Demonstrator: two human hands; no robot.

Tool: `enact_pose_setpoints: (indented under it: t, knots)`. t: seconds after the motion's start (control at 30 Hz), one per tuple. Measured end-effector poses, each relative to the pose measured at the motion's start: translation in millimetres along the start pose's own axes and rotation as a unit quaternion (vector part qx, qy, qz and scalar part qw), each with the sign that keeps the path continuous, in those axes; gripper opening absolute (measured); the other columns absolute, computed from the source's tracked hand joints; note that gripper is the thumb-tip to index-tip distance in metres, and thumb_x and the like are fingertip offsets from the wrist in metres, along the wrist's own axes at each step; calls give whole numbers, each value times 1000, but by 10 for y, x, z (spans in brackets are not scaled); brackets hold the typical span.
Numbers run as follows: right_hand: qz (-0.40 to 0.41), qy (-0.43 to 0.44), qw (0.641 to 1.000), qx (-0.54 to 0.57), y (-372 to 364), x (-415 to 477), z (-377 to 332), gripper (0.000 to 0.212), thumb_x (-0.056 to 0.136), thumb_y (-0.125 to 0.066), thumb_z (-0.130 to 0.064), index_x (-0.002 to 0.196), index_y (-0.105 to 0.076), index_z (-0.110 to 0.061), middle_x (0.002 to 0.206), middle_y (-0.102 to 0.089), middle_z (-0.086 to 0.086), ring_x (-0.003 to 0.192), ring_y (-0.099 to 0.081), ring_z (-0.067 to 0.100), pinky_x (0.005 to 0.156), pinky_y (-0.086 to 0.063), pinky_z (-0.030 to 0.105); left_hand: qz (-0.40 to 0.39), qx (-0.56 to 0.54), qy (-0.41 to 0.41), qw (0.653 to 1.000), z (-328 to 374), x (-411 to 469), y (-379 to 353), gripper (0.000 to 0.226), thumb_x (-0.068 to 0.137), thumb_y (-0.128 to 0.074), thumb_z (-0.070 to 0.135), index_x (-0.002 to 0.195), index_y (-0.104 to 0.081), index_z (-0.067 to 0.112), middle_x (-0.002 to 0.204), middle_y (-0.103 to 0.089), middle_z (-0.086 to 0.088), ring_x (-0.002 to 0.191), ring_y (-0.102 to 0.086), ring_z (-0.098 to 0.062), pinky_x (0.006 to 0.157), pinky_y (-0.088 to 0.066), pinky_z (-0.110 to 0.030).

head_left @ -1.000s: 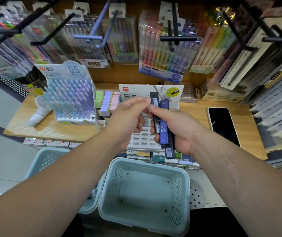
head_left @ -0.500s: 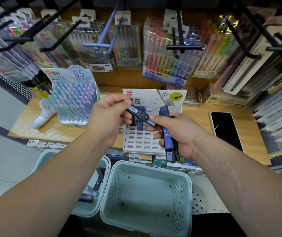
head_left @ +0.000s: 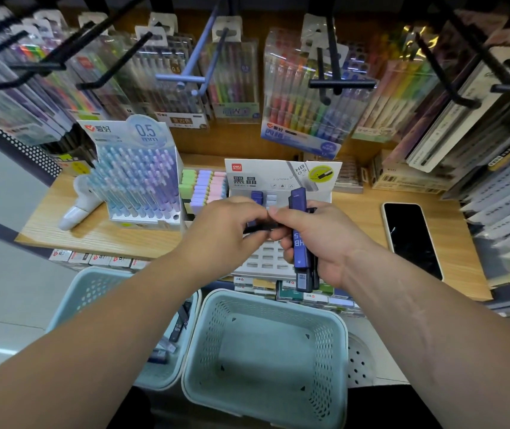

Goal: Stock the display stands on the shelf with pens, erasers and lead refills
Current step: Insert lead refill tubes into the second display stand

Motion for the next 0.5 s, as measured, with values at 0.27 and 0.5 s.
enact_pose_setpoints:
  t: [0.27,0.5]
  knots:
    - [45,-5,999,20,149,1,1,10,93,-72,-19,93,-64,-13,62,-65,5,49,-51,13,46,-44,26,53,-7,131,990,-498,91,283,8,86,-77,13,94,-76,12,84,-66,-1,77,-63,-20,76,-57,-41]
    - [47,-2,999,11,161,24,22,14,93,-72,-20,99,-64,-10,65,-65,6,50,-51,13,47,-45,26,66,12,148,987,-629,260,461,22,93,-68,14,112,-71,24,85,-71,4,74,-71,-12,77,-61,-37]
Point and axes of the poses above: each hand's wrist, its own x-axis towards the middle knuckle, its own y-axis out of the back of the hand, z = x × y, the point moved 9 cm from there along x, towards the middle knuckle
